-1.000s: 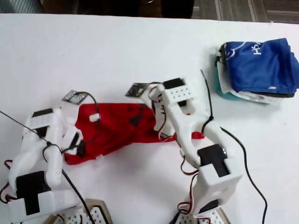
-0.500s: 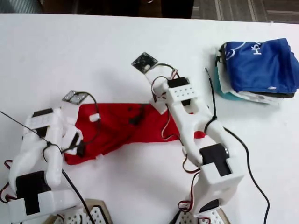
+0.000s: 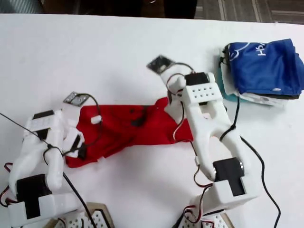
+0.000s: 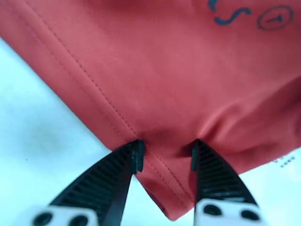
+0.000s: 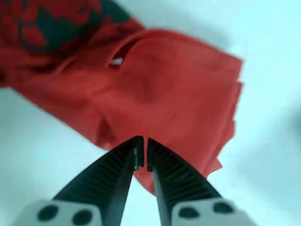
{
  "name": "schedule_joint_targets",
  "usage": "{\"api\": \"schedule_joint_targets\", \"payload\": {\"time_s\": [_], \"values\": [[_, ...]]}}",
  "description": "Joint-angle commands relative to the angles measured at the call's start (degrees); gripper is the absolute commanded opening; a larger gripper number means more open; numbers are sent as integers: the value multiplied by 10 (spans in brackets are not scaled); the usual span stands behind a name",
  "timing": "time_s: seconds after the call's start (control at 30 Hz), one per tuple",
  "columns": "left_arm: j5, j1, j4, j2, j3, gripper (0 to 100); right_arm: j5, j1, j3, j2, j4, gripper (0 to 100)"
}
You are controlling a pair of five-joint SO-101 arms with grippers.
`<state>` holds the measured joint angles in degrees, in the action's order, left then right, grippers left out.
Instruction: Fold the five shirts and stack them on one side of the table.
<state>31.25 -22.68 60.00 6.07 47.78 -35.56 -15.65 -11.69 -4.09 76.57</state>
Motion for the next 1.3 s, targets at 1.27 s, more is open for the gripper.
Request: {"api": "schedule_joint_targets", "payload": {"time_s": [1.27], "values": [[-30, 69, 254, 5, -293, 188, -21, 154, -232, 321, -46, 20]]}}
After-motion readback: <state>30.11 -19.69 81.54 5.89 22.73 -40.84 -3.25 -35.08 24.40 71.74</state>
